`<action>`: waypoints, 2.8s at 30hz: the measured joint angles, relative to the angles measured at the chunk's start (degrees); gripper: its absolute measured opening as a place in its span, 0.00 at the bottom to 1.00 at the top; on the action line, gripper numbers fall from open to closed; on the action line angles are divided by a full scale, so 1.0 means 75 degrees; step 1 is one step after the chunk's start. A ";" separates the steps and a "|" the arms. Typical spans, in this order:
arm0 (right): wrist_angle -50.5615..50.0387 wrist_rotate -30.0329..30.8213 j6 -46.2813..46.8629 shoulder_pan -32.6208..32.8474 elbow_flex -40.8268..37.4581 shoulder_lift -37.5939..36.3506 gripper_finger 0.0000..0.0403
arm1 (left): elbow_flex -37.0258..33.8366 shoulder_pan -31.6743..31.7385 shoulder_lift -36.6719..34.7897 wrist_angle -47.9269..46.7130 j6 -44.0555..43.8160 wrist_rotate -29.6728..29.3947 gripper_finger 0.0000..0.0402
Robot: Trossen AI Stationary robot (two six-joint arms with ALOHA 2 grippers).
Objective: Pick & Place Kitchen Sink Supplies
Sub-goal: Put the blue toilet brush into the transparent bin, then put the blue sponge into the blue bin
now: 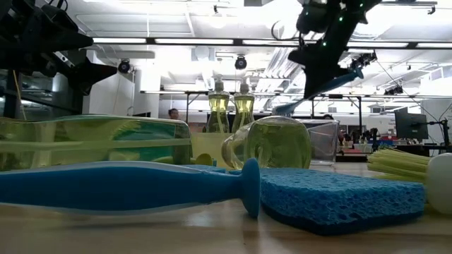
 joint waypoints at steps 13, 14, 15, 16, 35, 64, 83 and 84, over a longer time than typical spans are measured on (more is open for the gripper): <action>0.0945 -0.0017 -0.0157 -0.0291 -0.0001 0.1243 0.18 | 0.0000 0.0001 0.0002 0.0000 0.0000 0.0000 0.85; 0.1001 -0.0018 -0.0164 -0.0292 -0.0001 0.1295 0.18 | 0.0000 0.0000 -0.0001 0.0000 0.0000 0.0000 0.85; 0.1065 -0.0015 -0.0185 -0.0297 -0.0001 0.1342 0.18 | 0.0000 0.0003 0.0002 0.0000 0.0000 0.0000 0.85; 0.1142 -0.0017 -0.0250 -0.0298 -0.0001 0.1384 0.17 | 0.0000 0.0000 -0.0001 0.0000 0.0000 0.0000 0.85; 0.0674 0.0063 -0.0802 0.0481 0.0005 0.0601 0.33 | 0.0000 0.0002 0.0000 0.0000 0.0000 0.0000 0.85; -0.3116 -0.0078 0.2968 0.5670 -0.0001 -0.0301 0.55 | 0.0000 0.0000 0.0002 0.0000 0.0000 0.0000 0.85; 0.1300 -0.2743 0.2446 0.7626 -0.3397 -0.0165 0.47 | 0.0000 0.0000 0.0000 0.0000 0.0000 0.0000 0.85; 0.1345 -0.2732 0.2449 0.7627 -0.3444 -0.0111 0.47 | 0.0000 0.0001 0.0000 0.0000 0.0000 0.0000 0.85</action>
